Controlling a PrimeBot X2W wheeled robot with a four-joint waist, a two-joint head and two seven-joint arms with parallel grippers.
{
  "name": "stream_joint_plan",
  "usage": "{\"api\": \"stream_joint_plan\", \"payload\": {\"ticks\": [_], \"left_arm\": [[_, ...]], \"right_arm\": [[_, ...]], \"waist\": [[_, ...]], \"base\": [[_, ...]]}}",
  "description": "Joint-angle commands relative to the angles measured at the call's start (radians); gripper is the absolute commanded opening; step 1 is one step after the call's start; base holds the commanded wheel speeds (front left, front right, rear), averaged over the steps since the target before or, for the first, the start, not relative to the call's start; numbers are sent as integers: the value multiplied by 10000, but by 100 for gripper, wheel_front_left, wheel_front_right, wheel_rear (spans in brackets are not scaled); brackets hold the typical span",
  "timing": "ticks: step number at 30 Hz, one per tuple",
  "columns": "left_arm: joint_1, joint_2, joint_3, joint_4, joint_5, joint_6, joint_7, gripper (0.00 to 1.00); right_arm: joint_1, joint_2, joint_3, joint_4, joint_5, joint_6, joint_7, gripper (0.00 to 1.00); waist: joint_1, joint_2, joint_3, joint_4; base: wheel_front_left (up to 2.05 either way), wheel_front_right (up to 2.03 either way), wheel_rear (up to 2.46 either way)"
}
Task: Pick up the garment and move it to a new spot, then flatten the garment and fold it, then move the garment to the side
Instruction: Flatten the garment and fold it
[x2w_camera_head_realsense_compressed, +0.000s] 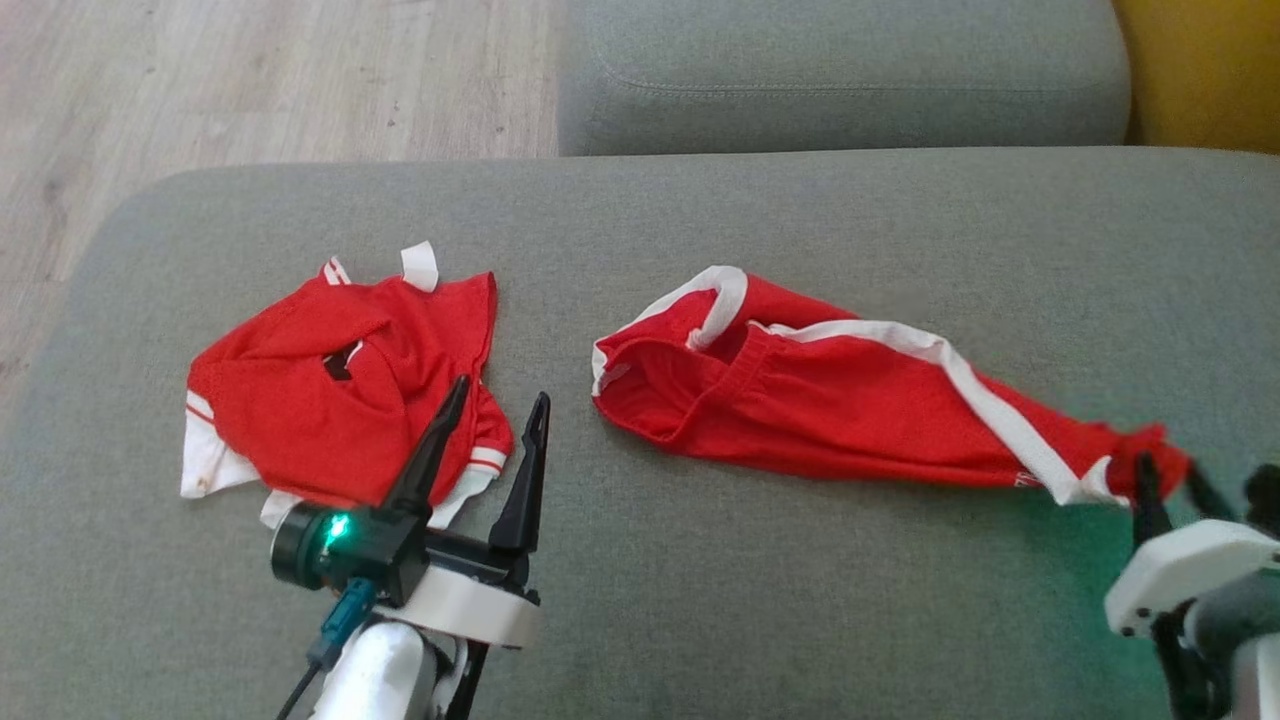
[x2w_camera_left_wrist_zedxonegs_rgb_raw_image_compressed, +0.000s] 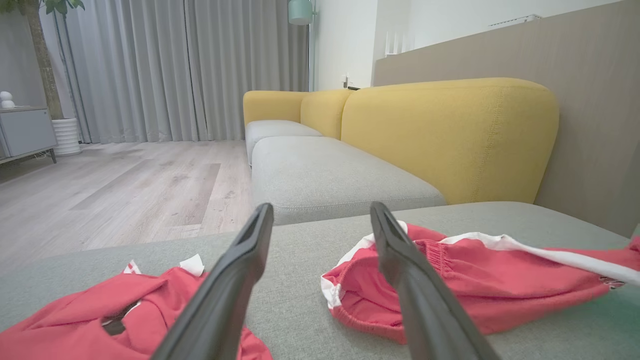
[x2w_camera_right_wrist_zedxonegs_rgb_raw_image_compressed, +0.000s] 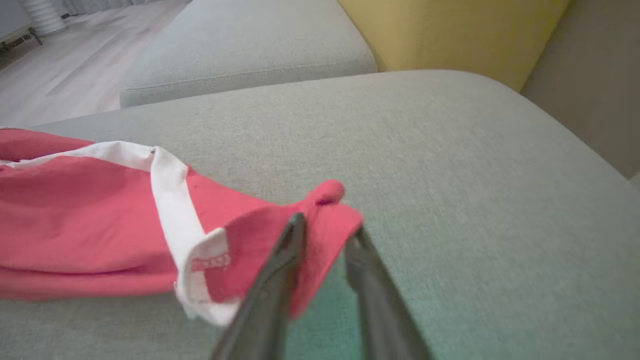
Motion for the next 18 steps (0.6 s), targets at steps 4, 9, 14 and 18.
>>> {"api": "stream_joint_plan", "payload": {"ticks": [4,9,14,18], "left_arm": [[-536,78,234,-232,78,-18,-93,100],[-596,65,221,-227,51,-19,-93,100],[-618,43,200,-252,14,-8,-93,100],[-615,23,174,-276,-21,1,-93,100]], "right_arm": [[-265,98,-624,-875,-616,67,-327,100],[-404,158,-558,-1549,-532,67,-1307,100],[-314,163,881,-2081,159,67,-2728,100],[-226,164,1886,-1968,503,67,-3230,100]], "waist": [[0,0,-60,-41],[0,0,-84,-21],[0,0,-69,143],[0,0,76,341]], "base": [[0,0,0],[0,0,0],[0,0,0],[0,0,0]]}}
